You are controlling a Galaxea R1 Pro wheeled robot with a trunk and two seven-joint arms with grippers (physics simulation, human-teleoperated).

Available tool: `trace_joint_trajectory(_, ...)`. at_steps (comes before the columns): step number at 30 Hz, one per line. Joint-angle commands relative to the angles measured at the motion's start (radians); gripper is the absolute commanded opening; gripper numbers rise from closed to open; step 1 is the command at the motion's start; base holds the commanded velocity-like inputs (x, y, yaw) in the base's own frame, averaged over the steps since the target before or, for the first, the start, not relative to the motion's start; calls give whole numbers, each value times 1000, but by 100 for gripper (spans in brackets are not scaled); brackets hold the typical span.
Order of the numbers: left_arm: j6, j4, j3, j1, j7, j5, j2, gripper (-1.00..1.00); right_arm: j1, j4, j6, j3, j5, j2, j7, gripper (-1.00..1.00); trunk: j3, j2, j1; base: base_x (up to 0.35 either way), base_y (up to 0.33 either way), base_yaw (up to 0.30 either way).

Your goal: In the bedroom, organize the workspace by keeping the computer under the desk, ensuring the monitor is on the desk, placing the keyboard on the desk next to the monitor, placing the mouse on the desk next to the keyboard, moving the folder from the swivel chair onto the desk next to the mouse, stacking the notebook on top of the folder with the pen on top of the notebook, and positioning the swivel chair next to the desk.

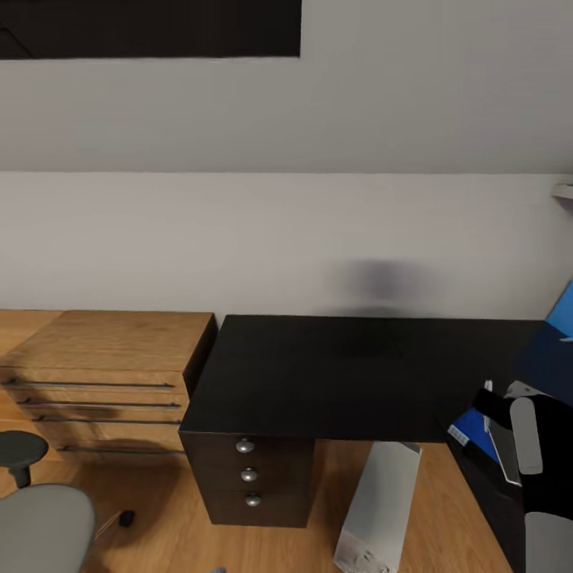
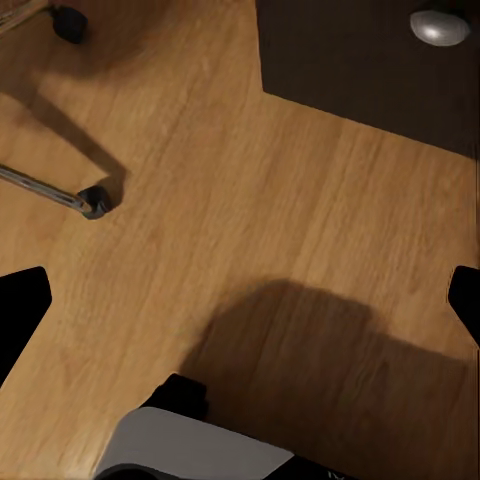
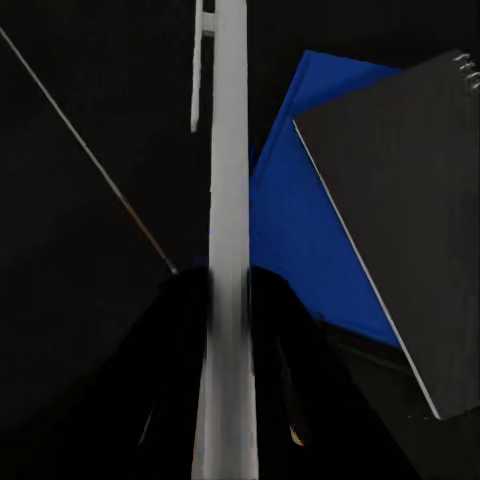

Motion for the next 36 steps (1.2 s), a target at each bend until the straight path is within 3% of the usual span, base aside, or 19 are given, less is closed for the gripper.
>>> trace_joint_trajectory(1, -8, 0, -8, -1, 6, 11, 0, 100, -1, 4, 2, 0, -12, -3, -8, -100, 0, -1, 0, 2, -8, -268)
trace_joint_trajectory(13, -11, 0, -8, -1, 6, 10, 0, 100, -1, 65, -19, 6, -13, -28, -7, -100, 8, -1, 0, 0, -2, -269)
trace_joint_trajectory(16, -11, 0, -8, -1, 6, 9, -1, 100, -1, 92, -54, 30, -13, -31, -7, -100, 8, -1, 0, 0, 0, -199)
trace_joint_trajectory(18, -11, 0, -8, -1, 6, 10, -2, 100, -1, 109, -78, 74, -8, -33, -7, -100, 9, -1, 0, 0, 0, -73)
trace_joint_trajectory(22, -11, 0, -8, -1, 6, 11, -3, 100, -1, 150, -150, 123, 13, -40, 0, -100, 9, -1, 0, 0, 0, -20)
trace_joint_trajectory(28, -11, 0, -11, -1, 6, 11, -3, 100, -1, 169, -184, 127, 17, -51, 4, -100, 9, -1, 0, 136, 0, -1)
trace_joint_trajectory(29, -11, 0, -36, -1, 7, 11, -2, 100, -1, 184, -187, 128, 24, -54, 3, -100, 9, -1, 0, 305, -10, 0)
trace_joint_trajectory(31, -12, 0, -54, -1, 8, 10, -2, 100, -2, 210, -194, 127, 42, -61, 3, -100, 9, -1, 0, 312, -71, 0)
trace_joint_trajectory(36, -12, 0, -65, -1, 8, 9, -2, 100, -2, 248, -224, 128, 57, -68, 4, -100, 9, -1, 0, 250, -87, 0)
